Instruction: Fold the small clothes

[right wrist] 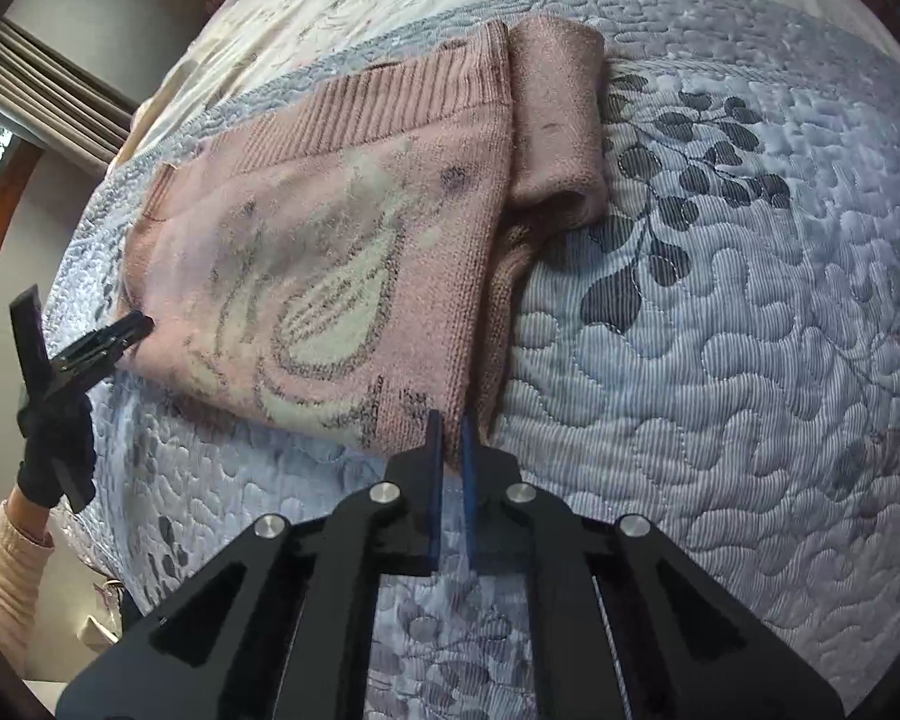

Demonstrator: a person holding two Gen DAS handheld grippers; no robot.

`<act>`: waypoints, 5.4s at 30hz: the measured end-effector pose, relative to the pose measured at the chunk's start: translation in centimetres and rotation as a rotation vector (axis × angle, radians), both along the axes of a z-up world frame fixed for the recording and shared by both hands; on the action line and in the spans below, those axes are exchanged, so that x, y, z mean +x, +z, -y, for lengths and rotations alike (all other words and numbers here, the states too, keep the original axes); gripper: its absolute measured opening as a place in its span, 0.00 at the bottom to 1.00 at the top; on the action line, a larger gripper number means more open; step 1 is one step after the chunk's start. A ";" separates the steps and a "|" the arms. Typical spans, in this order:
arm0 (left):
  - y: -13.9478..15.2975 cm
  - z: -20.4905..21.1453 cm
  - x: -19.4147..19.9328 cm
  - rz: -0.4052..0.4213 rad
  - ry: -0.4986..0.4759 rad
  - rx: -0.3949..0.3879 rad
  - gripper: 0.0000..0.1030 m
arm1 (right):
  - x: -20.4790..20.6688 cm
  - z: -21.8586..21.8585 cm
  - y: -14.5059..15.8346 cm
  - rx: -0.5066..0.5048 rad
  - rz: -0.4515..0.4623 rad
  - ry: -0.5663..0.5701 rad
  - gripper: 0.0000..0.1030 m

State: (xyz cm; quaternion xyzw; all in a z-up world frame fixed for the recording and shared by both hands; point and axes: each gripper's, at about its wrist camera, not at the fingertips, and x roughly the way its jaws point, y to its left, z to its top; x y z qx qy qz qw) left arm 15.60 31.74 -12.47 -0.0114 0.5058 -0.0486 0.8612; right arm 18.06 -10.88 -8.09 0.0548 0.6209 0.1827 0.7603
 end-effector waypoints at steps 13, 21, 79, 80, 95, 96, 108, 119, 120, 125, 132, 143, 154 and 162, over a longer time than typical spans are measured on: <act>3.5 1.4 1.7 0.073 0.004 -0.057 0.43 | 2.5 1.6 1.9 0.060 0.044 -0.072 0.57; 3.3 4.2 7.0 0.072 0.036 -0.119 0.44 | 9.1 3.2 0.2 0.128 -0.023 -0.166 0.59; 5.0 -4.2 6.1 0.041 0.122 -0.383 0.44 | 11.4 -20.9 4.1 0.188 -0.034 0.161 0.14; 4.9 -4.3 6.1 0.039 0.123 -0.393 0.44 | 11.4 -21.0 3.5 0.185 -0.041 0.156 0.14; 3.5 -1.2 8.3 -0.034 0.123 -0.698 0.51 | 10.8 -16.3 6.7 0.350 -0.138 0.139 0.43; 3.1 -0.7 8.6 -0.050 0.124 -0.716 0.51 | 10.6 -15.1 7.3 0.339 -0.114 0.132 0.43; -1.3 4.7 11.5 -0.179 0.168 -0.827 0.52 | 7.7 -2.1 3.2 0.246 -0.093 -0.035 0.43; 1.0 7.0 11.5 -0.060 0.139 -0.771 0.20 | 5.8 -1.5 0.5 0.275 -0.138 -0.081 0.43; 1.8 7.1 11.2 -0.041 0.127 -0.763 0.20 | 5.7 -1.5 0.5 0.273 -0.138 -0.080 0.43; 5.8 5.3 10.0 0.042 0.087 -0.750 0.19 | 5.1 -2.5 0.7 0.249 -0.128 -0.054 0.43; 9.2 -2.2 8.4 0.110 0.126 -0.694 0.19 | 4.9 -4.7 1.0 0.257 -0.118 -0.015 0.43; 5.5 -12.7 6.9 0.093 0.253 -0.662 0.19 | 4.0 -10.6 1.4 0.247 -0.099 0.100 0.44; 0.1 -13.3 6.6 0.018 0.252 -0.661 0.22 | 3.0 -15.2 0.5 0.224 -0.102 0.190 0.46; 4.6 -13.0 0.7 0.024 0.219 -0.537 0.30 | 2.1 -16.7 0.8 0.251 -0.098 0.213 0.50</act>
